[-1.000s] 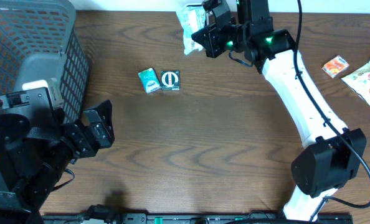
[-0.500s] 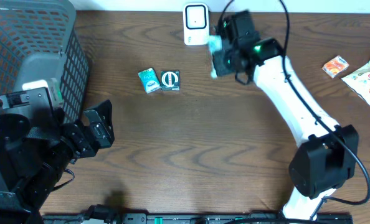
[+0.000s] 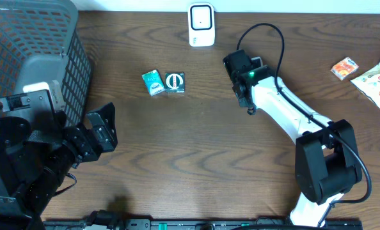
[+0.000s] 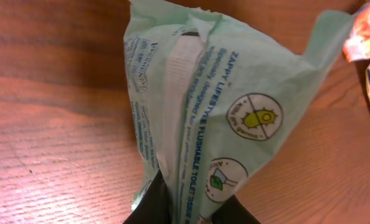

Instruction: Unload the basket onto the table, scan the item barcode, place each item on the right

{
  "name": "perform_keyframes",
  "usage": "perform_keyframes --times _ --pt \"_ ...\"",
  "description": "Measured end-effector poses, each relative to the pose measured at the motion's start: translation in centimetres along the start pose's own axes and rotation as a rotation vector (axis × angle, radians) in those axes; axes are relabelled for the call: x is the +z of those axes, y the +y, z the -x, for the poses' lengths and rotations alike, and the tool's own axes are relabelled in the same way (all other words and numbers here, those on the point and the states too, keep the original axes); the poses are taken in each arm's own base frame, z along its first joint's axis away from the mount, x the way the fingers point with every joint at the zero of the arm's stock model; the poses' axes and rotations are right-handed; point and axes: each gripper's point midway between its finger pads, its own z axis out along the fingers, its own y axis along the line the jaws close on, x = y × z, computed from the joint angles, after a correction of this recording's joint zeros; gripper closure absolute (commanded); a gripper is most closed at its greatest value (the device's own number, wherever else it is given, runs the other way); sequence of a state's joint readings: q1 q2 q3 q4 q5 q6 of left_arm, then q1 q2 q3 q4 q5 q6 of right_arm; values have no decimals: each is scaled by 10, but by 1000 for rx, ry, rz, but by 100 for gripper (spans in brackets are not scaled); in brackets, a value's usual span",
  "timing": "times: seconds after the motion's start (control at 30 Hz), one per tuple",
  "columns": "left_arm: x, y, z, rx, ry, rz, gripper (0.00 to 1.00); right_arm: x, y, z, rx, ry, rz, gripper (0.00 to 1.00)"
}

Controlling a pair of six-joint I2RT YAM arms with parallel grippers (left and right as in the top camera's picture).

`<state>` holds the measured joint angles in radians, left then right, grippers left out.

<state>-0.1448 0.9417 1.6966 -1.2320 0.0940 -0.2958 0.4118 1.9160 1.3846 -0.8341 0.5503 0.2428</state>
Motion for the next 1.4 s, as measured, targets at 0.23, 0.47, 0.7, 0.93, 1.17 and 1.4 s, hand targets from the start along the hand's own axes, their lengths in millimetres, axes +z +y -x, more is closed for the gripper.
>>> perform_keyframes --times 0.23,0.47,0.7,0.93,1.17,1.4 --pt "0 0 0 0 0 0 2 15 8 -29 -33 66 15 88" --pt "0 0 0 0 0 0 2 23 9 -49 -56 113 12 66" --pt "0 0 0 0 0 0 2 21 22 -55 -36 141 89 50" --pt "0 0 0 0 0 0 2 17 20 -34 65 129 169 23" --pt "0 0 0 0 0 0 2 34 -21 -29 237 188 287 19" --pt "0 0 0 0 0 0 2 48 -47 -34 336 232 554 23"
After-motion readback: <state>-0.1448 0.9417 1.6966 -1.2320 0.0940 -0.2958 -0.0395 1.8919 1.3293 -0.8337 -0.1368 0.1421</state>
